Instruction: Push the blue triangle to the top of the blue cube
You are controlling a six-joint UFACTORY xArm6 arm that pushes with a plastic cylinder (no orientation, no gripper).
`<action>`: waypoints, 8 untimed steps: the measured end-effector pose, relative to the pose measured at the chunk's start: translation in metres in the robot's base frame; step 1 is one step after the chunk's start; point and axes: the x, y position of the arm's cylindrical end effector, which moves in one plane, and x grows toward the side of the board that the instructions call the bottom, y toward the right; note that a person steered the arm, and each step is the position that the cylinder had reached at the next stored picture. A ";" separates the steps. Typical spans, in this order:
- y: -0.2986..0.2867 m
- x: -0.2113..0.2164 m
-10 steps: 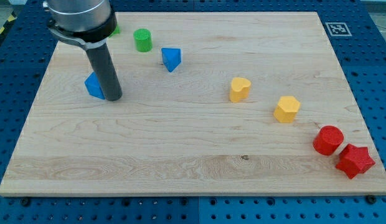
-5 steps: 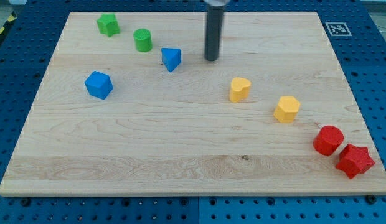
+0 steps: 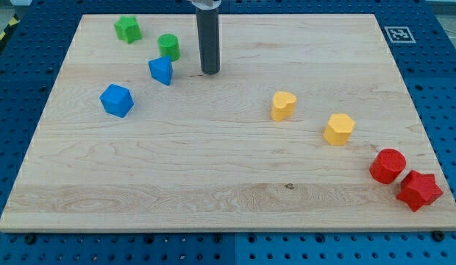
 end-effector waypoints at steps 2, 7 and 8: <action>-0.032 -0.001; -0.120 0.024; -0.128 0.034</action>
